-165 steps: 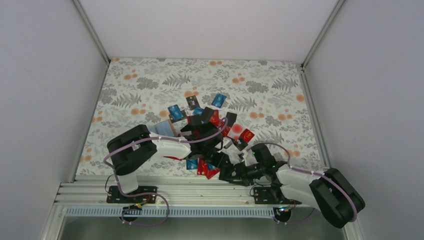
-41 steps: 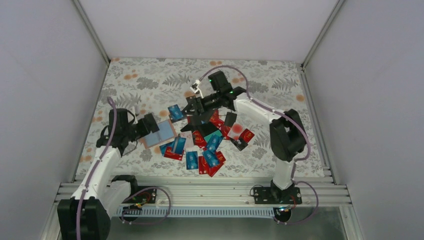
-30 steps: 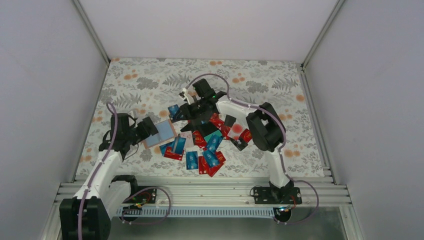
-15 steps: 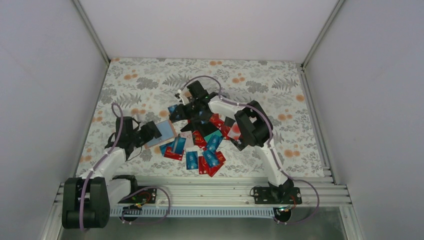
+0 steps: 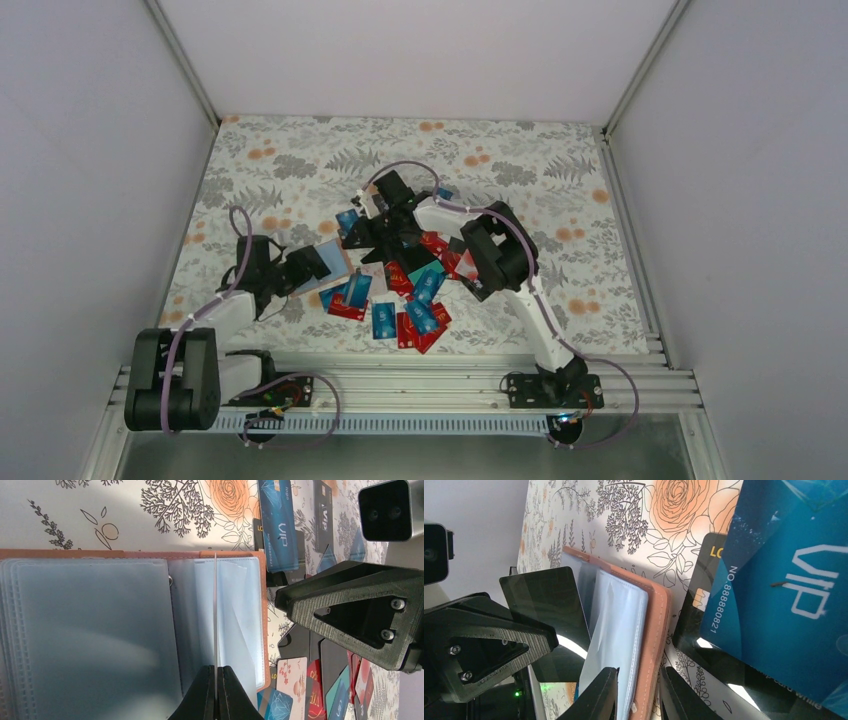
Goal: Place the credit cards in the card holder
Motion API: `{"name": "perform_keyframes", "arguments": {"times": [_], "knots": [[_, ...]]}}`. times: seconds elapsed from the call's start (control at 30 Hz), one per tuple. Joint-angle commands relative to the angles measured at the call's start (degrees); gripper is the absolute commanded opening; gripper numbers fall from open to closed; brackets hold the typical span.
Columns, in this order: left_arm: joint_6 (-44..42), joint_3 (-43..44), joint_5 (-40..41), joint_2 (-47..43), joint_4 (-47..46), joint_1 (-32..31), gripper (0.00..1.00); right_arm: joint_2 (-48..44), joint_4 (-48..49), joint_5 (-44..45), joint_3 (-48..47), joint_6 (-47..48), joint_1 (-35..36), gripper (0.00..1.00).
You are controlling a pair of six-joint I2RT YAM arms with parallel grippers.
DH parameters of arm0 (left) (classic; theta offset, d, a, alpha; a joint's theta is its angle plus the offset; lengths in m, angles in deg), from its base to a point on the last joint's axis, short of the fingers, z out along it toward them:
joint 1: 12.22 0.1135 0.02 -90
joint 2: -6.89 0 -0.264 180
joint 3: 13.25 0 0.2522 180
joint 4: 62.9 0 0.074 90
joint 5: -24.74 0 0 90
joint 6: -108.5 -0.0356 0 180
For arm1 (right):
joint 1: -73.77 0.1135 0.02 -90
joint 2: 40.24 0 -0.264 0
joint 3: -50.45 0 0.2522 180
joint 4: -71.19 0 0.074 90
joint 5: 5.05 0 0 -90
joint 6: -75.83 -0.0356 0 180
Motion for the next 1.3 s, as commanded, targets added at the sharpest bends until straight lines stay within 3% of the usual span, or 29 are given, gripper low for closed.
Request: {"name": "perform_keyframes", "arguments": {"times": [0.0,0.7,1.27], "knots": [[0.7,-1.4,-0.7,0.5,-2.4,-0.2,0.02,1.2,1.4,-0.2,0.1,0.9,0.6,0.24],[1.1,-2.4,-6.3,9.1,-8.3,-0.6,0.02,2.8,2.0,-0.6,1.2,0.7,0.6,0.22],[-7.3,3.8,-9.9,17.8,-4.3,-0.6,0.02,3.5,-0.1,-1.0,-0.7,1.8,0.5,0.21]]}}
